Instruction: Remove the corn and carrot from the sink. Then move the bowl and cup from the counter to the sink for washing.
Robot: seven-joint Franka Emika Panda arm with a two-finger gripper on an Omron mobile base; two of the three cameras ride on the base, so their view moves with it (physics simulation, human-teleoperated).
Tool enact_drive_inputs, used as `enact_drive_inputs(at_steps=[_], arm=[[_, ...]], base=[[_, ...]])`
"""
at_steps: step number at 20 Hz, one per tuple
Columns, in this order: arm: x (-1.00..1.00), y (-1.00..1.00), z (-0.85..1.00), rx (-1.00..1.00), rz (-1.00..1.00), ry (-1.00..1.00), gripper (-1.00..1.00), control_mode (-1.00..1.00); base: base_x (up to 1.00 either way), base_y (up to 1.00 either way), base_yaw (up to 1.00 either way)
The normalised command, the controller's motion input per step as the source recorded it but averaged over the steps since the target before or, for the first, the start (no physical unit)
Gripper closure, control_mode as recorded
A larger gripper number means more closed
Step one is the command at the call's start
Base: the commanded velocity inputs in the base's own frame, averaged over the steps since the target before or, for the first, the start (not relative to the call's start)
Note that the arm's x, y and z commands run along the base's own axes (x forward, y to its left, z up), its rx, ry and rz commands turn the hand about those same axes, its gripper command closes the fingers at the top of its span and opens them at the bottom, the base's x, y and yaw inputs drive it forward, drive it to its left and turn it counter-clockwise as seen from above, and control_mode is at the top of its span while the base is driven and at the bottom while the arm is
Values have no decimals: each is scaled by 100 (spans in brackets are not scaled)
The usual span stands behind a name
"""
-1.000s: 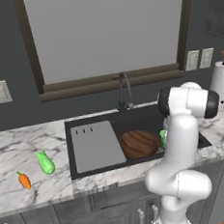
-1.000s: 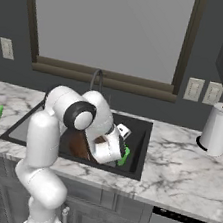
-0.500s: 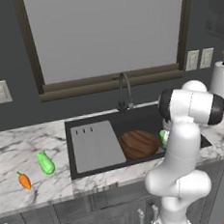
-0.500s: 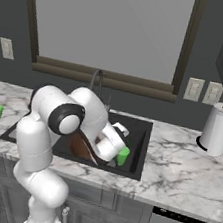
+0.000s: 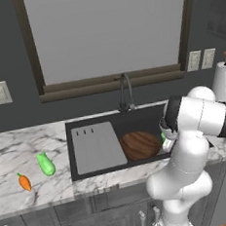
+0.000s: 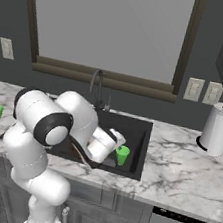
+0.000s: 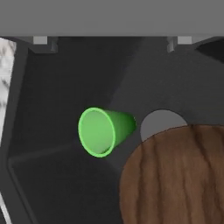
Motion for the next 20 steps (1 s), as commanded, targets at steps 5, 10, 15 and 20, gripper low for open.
enact_drive_inputs(at_steps=[5,10,15,20], arm=[[0,0,68,0,-20,19,-100,-100],[-4,0,64,0,-19,23,-100,-100],[-3,0,63,1,-13,23,-100,-100],[-16,0,59,8,-10,21,-100,-100]], base=[[0,0,0],[0,0,0],[0,0,0],[0,0,0]])
